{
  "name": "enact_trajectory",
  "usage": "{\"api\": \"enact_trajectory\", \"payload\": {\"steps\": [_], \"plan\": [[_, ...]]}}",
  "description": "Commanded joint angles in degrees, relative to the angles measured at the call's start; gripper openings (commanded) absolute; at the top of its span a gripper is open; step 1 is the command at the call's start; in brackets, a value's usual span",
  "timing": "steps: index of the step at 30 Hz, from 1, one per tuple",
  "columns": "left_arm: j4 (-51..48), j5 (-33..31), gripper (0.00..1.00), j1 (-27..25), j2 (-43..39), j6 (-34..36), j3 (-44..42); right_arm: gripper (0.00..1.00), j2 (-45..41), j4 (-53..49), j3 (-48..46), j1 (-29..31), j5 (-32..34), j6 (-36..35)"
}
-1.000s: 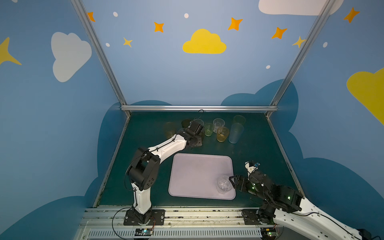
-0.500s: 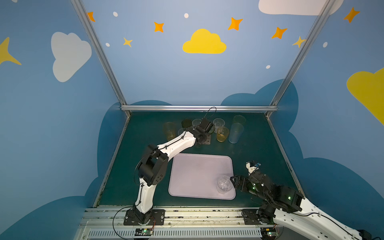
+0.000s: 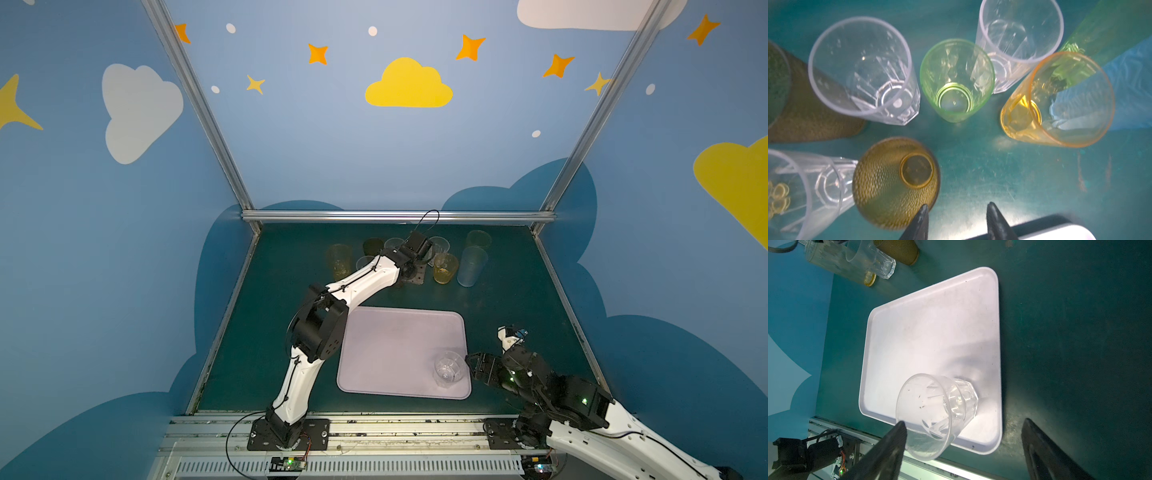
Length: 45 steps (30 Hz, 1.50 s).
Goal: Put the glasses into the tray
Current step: 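Lower the open left gripper around the dimpled amber glass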
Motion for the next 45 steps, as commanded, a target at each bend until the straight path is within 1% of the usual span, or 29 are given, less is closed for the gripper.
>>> {"api": "enact_trajectory", "payload": {"steps": [1,9,13,17,19,20,26,35,38,40,42,45], "plan": [[-3.13,-1.74,0.46,0.50,1.95,1.19,2.20,0.86,-0.47,-1.38,-0.42,-0.33,1.24,0.77],[-3.84,-1.67,0.45,1.25,4.37,1.35,4.40,0.86,-0.75,-2.04,-0.54,-0.58,1.46,1.55],[-4.46,-1.32,0.43,1.54,5.68,1.14,5.77,0.86,-1.07,-2.73,-0.78,-0.78,2.09,2.10],[-5.00,-1.13,0.39,1.63,6.70,1.38,6.85,0.86,-1.60,-2.79,-0.75,-0.95,2.19,2.25],[-5.26,-1.13,0.33,1.66,7.08,1.53,7.24,0.86,-1.84,-2.87,-0.89,-0.99,2.25,2.53],[-5.43,-1.14,0.32,1.64,7.27,1.52,7.46,0.86,-1.89,-2.97,-1.05,-1.12,2.22,2.65],[-5.78,-1.06,0.31,1.71,7.96,1.85,8.10,0.86,-2.58,-3.27,-1.28,-1.39,2.05,3.32],[-6.67,-1.04,0.31,1.87,9.30,2.07,9.60,0.86,-3.40,-4.02,-1.40,-1.64,1.94,3.68],[-6.77,-0.87,0.28,1.90,9.55,2.07,9.77,0.86,-3.56,-4.06,-1.35,-1.65,1.70,3.75],[-6.85,-0.87,0.24,1.91,9.68,2.00,9.92,0.86,-3.54,-4.04,-1.37,-1.74,1.70,3.68],[-7.10,-0.87,0.24,1.91,9.80,2.01,10.07,0.86,-3.65,-4.00,-1.41,-1.74,1.63,3.72],[-7.29,-0.82,0.20,1.91,9.83,2.07,10.25,0.86,-3.87,-3.93,-1.26,-1.74,1.73,3.63]]}}
